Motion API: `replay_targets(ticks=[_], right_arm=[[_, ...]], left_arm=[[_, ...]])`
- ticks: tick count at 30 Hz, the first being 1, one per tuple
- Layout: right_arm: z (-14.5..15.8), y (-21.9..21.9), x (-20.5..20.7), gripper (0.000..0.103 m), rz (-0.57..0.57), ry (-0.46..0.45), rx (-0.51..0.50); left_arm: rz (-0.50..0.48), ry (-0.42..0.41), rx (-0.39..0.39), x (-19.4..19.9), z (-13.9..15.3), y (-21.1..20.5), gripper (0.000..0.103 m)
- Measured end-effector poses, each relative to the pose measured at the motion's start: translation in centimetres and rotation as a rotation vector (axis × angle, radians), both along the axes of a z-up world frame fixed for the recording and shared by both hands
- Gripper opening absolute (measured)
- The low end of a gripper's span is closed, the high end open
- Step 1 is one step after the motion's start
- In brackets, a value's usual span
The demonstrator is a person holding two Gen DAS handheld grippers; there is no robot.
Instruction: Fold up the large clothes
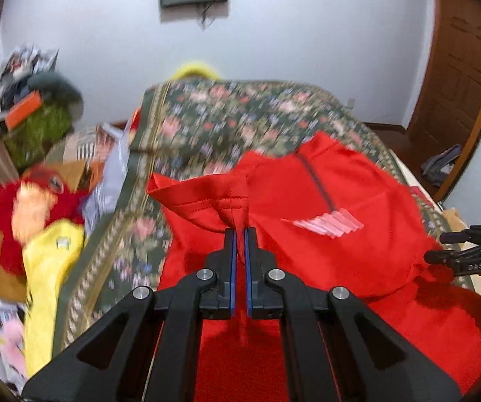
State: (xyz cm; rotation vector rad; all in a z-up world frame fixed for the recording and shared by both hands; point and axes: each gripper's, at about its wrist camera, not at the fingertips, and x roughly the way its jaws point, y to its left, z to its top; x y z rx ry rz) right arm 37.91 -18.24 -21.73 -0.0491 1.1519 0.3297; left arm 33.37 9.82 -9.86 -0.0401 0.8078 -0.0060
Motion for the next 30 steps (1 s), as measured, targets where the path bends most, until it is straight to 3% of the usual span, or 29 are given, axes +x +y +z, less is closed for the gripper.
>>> replay_targets(ticks=[4,12,18,22,28,30], right_arm=[[-2.9,0.2,0.7,0.076,-0.005,0.087,-0.036],[-2.9,0.5,-0.3,0.076,0.04,0.067,-0.09],[-2.7,0.0,-0.2,0.076,0.009,0.082,-0.049],[-1.3,-0.3,-0.9,0.076,0.01,0.073,-0.029],[3.1,-1.0,-1.8,0.076,0.013,-0.043,-0.019],[5.1,-1.2,-1.9,0.076,0.007,-0.091,0.0]], left_arm=[[0.048,0.071,-0.063,-1.3,-3.6,2.2,0.003],[0.166,0.191,-0.088,-4.5,-9.8,5.8,0.002],[0.213,0.264,-0.124,-6.7,-11.9,8.0,0.002],[0.21,0.275,-0.13,-7.4,-11.4,8.5,0.002],[0.165,0.238,-0.105,-6.0,-8.7,8.5,0.02],[0.147,0.22,-0.086,-4.9,-7.4,8.3,0.039]])
